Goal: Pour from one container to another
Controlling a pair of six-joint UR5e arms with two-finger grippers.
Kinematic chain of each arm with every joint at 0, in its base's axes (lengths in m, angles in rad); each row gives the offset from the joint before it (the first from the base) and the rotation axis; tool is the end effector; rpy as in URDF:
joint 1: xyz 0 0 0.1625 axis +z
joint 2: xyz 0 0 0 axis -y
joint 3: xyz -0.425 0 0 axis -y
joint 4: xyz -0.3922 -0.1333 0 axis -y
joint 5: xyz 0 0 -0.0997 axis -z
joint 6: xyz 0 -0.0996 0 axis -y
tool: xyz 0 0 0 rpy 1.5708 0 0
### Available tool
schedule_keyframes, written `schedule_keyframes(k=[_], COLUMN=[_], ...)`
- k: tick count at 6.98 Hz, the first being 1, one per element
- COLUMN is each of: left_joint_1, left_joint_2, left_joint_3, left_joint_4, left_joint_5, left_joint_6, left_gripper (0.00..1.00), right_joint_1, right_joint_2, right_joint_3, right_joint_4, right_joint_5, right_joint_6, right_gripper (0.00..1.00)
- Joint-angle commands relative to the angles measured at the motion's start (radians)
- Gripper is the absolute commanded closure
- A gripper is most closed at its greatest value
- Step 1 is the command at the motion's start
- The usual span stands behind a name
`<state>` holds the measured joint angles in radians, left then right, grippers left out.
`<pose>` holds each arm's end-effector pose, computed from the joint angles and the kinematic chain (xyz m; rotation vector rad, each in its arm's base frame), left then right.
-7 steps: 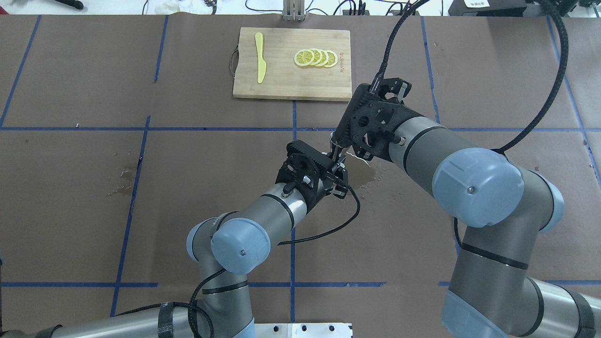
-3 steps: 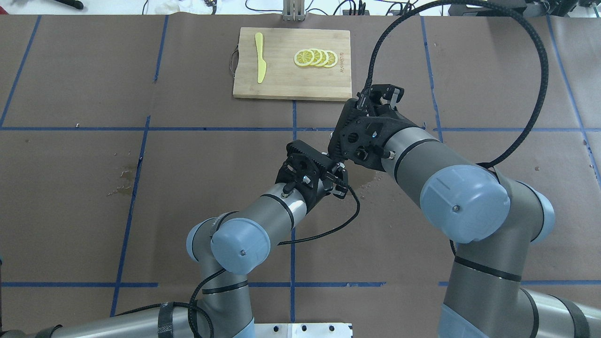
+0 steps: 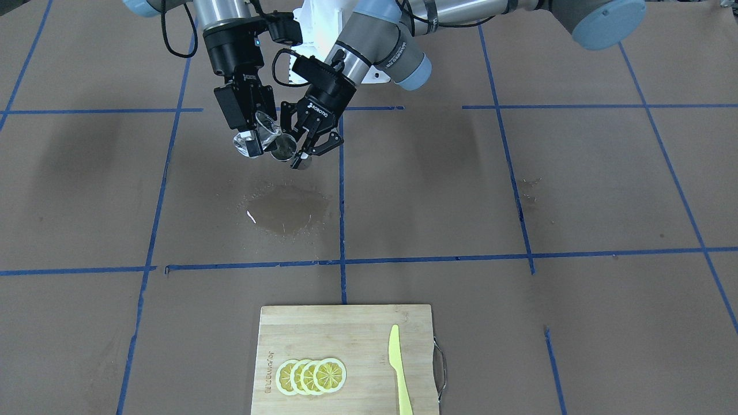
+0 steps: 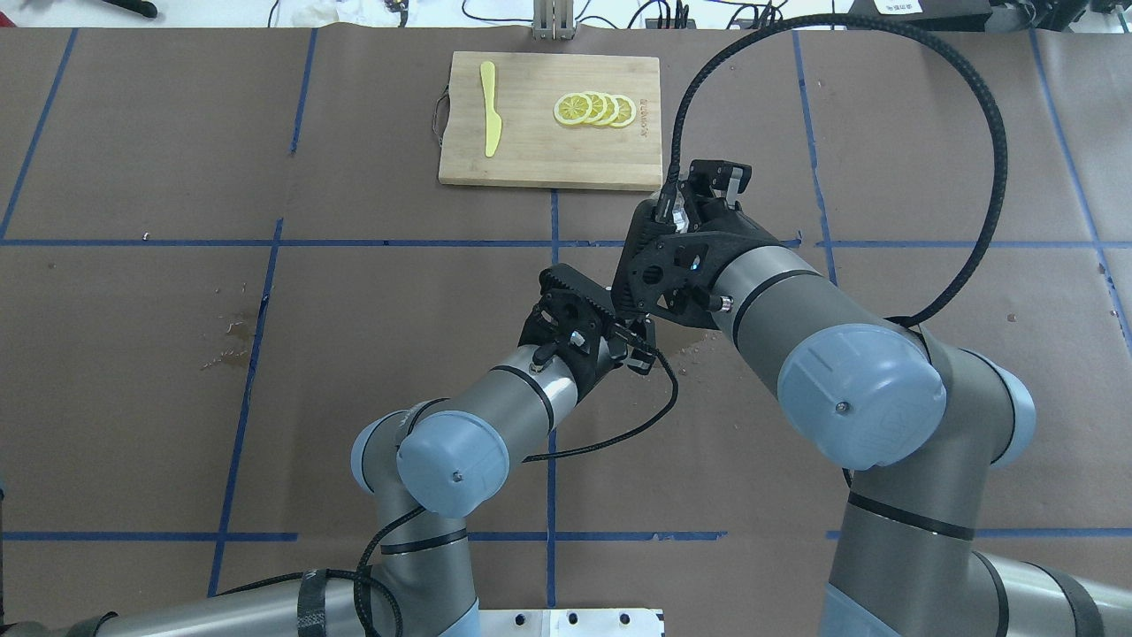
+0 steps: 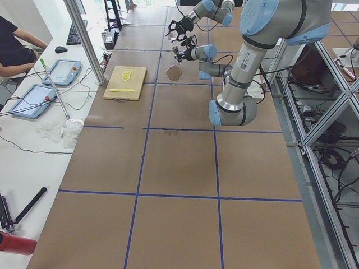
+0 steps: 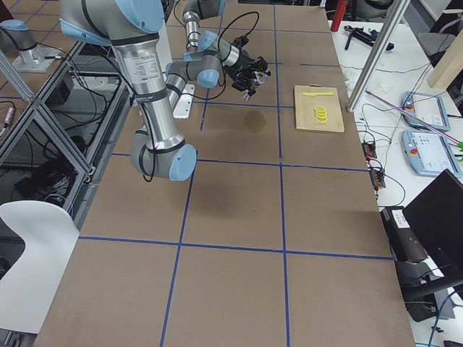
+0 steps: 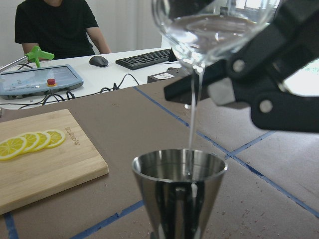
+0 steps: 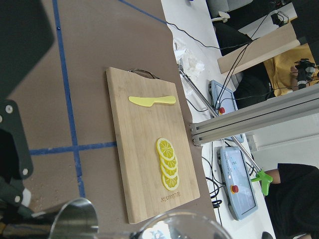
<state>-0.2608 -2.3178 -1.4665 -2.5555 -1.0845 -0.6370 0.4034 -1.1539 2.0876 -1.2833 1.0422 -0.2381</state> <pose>0.6154 -0.3504 0.1347 1.1944 1.0977 0.1230 -0.4065 -0.3731 0.1716 1.3156 -0.1262 -0.8839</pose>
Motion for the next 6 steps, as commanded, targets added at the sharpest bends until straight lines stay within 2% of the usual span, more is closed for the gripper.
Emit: schedule_keyframes(k=[1, 4, 6], left_joint_1=[0.0, 0.0, 0.0], left_joint_2=[0.0, 0.002, 0.002], left_joint_3=[0.0, 0.0, 0.0], left_joint_4=[0.0, -0.002, -0.002], left_joint_5=[0.0, 0.0, 0.0], left_joint_6=[0.0, 0.0, 0.0], left_gripper=[1.0, 1.0, 1.0], right_joint_1=[-0.003, -0.003, -0.008], right_joint_2=[0.013, 0.011, 0.011], right_joint_3=[0.002, 0.0, -0.003], right_joint_4=[-0.019, -0.019, -0.021], right_joint_5=[-0.033, -0.045, -0.083], right_joint_6=[-0.068, -0.098, -0.141], right_gripper=[1.0, 1.0, 1.0])
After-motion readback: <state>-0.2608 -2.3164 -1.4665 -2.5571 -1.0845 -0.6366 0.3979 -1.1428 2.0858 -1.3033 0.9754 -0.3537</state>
